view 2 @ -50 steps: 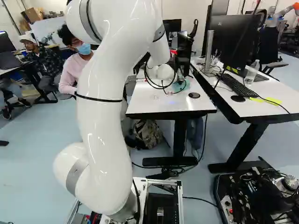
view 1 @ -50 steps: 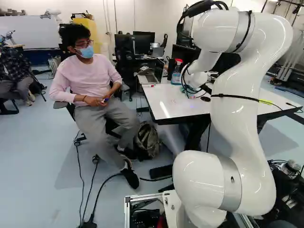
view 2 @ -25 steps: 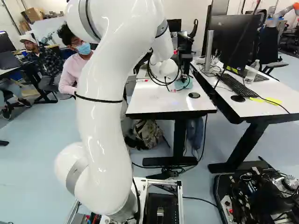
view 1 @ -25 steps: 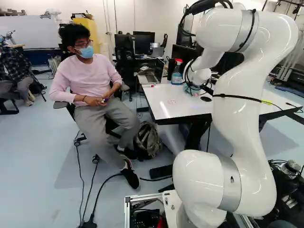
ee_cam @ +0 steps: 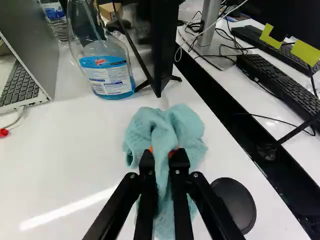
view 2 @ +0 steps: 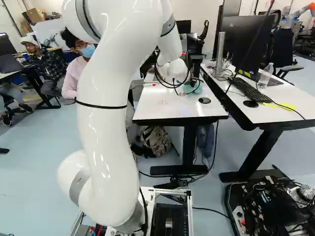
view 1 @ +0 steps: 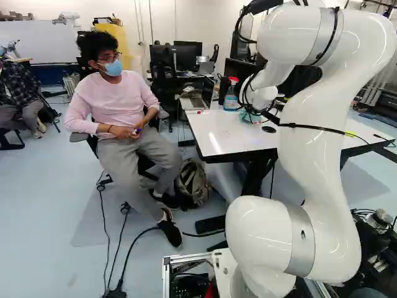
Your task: Clean the table with the green towel
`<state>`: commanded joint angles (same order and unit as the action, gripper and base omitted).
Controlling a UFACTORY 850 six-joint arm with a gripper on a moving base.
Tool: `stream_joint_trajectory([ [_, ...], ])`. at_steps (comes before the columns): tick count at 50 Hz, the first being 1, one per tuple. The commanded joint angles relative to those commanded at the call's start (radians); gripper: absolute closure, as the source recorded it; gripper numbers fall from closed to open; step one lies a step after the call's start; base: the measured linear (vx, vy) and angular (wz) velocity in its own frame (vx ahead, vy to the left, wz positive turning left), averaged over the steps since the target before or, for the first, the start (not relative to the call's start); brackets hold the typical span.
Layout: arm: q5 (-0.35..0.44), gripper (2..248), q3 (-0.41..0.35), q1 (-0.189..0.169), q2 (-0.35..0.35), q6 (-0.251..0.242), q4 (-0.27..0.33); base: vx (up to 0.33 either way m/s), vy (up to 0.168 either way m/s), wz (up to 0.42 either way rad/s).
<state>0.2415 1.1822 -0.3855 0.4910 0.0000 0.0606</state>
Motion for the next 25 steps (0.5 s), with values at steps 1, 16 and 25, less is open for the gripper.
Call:
stream_joint_trajectory([
  [1, 0.0, 213, -0.003, 0.001, -0.002, 0.0, 0.0, 0.0, 0.0, 0.0],
  [16, 0.0, 213, -0.075, 0.02, -0.059, 0.0, 0.0, 0.0, 0.0, 0.0],
  [25, 0.0, 213, -0.123, 0.034, -0.097, 0.0, 0.0, 0.0, 0.0, 0.0],
])
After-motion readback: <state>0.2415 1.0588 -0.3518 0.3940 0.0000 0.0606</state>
